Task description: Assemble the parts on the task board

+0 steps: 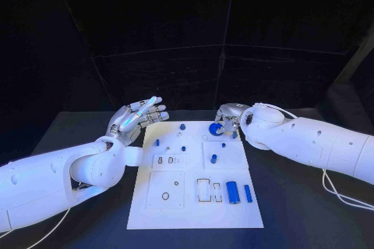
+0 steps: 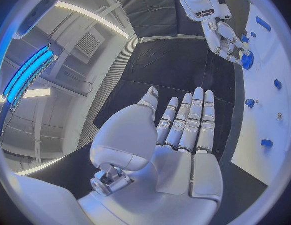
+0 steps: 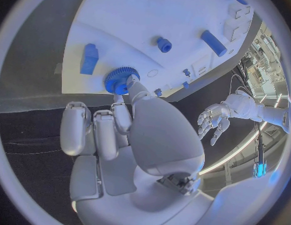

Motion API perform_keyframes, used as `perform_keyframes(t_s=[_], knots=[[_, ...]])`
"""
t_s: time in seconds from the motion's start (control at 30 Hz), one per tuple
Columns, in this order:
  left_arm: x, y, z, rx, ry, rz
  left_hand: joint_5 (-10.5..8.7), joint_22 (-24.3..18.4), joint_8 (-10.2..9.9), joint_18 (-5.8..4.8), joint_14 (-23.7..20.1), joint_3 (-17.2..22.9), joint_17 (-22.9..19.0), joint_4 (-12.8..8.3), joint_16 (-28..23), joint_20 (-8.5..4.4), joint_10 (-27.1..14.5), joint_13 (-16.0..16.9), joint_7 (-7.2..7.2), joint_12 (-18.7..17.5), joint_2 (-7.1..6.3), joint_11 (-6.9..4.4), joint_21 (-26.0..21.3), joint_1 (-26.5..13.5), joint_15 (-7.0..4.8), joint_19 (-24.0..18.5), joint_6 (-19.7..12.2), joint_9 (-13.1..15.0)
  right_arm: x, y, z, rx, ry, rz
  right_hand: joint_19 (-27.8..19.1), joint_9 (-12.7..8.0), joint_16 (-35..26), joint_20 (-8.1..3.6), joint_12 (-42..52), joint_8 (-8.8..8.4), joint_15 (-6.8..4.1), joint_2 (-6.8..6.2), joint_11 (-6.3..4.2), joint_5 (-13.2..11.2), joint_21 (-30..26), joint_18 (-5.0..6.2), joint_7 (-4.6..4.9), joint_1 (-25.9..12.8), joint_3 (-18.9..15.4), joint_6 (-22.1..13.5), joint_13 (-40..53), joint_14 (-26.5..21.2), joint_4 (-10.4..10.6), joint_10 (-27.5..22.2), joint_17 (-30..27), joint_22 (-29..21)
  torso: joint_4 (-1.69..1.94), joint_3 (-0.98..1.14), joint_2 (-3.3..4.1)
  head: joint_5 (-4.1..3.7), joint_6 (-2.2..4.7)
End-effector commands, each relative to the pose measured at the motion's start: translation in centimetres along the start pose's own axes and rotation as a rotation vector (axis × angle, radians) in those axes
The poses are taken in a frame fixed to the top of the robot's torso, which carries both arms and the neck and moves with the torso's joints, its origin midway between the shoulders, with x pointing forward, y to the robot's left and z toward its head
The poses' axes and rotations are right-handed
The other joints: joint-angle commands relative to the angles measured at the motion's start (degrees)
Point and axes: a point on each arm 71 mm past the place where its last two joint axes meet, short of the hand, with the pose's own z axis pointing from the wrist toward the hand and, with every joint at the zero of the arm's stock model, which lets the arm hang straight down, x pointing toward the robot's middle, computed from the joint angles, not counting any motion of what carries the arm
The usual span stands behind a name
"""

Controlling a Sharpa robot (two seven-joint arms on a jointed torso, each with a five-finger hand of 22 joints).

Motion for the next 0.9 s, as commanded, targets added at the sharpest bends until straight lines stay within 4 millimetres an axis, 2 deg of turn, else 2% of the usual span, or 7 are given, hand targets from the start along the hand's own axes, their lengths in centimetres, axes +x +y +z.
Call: perform_keyframes(t_s=[0.03, 0.17, 0.23, 0.43, 0.9], knots=[[0.1, -0.1, 0.0, 0.005, 0.014, -0.007, 0.19, -0.05, 0.18, 0.82, 0.41, 0.11, -0.09, -0.15, -0.2, 0.04, 0.45, -0.04, 4.55, -0.08, 0.3, 0.14, 0.05, 0.29, -0.17, 0.52, 0.36, 0.05, -0.3, 0.3, -0.2, -0.011, -0.051, -0.026, 0.26, -0.09, 0.42, -0.06, -0.23, -0.13, -0.33, 1.05, -1.31, 0.26, 0.3, -0.99, -0.67, 0.45, 0.51, 3.25, 0.09, 3.71, -0.07, 1.44, 3.87, 0.12, -0.01, 0.01, -0.03, 0.18, 0.0], [0.1, -0.1, 0.0, 0.004, 0.013, -0.007, 0.19, -0.05, 0.18, 0.82, 0.41, 0.11, -0.09, -0.15, -0.2, 0.04, 0.45, -0.04, 4.55, -0.08, 0.3, 0.14, 0.05, 0.29, -0.17, 0.52, 0.36, 0.05, -0.5, 1.4, -0.8, -0.049, -0.097, -0.021, 0.46, -0.32, 0.47, -0.08, -0.31, -0.66, -0.31, 0.61, -1.34, 0.93, 0.43, -1.06, -0.67, -0.48, 0.89, 3.49, 0.17, 3.73, -0.12, 1.49, 3.97, 0.44, -0.1, 0.02, -0.05, 0.41, 0.06], [0.1, -0.1, 0.0, 0.003, 0.013, -0.007, 0.19, -0.05, 0.18, 0.82, 0.41, 0.11, -0.09, -0.15, -0.2, 0.04, 0.45, -0.04, 4.55, -0.08, 0.3, 0.14, 0.05, 0.29, -0.17, 0.52, 0.36, 0.05, -0.7, 2.5, -1.2, -0.078, -0.117, -0.024, 0.52, -0.41, 0.47, -0.08, -0.47, -0.98, -0.29, 0.32, -1.34, 1.38, 0.47, -1.08, -0.66, -1.03, 1.08, 3.56, 0.06, 3.73, -0.12, 1.41, 3.96, 0.55, -0.04, -0.07, -0.07, 0.34, 0.18], [0.1, -0.1, 0.0, 0.002, 0.015, -0.009, 0.19, -0.05, 0.18, 0.82, 0.41, 0.11, -0.09, -0.15, -0.2, 0.04, 0.45, -0.04, 4.55, -0.08, 0.3, 0.14, 0.05, 0.29, -0.17, 0.52, 0.36, 0.05, -0.8, 5.3, -1.6, -0.141, -0.153, -0.042, 0.53, -0.52, 0.42, -0.06, -0.82, -1.47, -0.25, -0.06, -1.32, 1.77, 0.48, -1.08, -0.62, -1.56, 1.44, 3.51, -0.19, 3.71, -0.19, 1.21, 3.87, 0.58, 0.18, -0.01, 0.04, 0.52, 0.22], [0.2, 0.0, 0.1, 0.001, 0.018, -0.011, 0.19, -0.05, 0.18, 0.82, 0.41, 0.11, -0.09, -0.15, -0.2, 0.04, 0.45, -0.04, 4.55, -0.08, 0.3, 0.14, 0.05, 0.29, -0.17, 0.52, 0.36, 0.05, -0.7, 10.2, -0.3, -0.241, -0.205, -0.07, 0.88, -0.57, 0.56, -0.03, -0.78, -2.31, -0.22, -0.42, -1.28, 2.79, 0.7, -1.18, -0.54, -1.83, 2.69, 3.62, 0.11, 3.76, -0.8, 1.39, 4.15, 1.14, 0.11, -0.01, 0.08, 1.17, 0.1]])
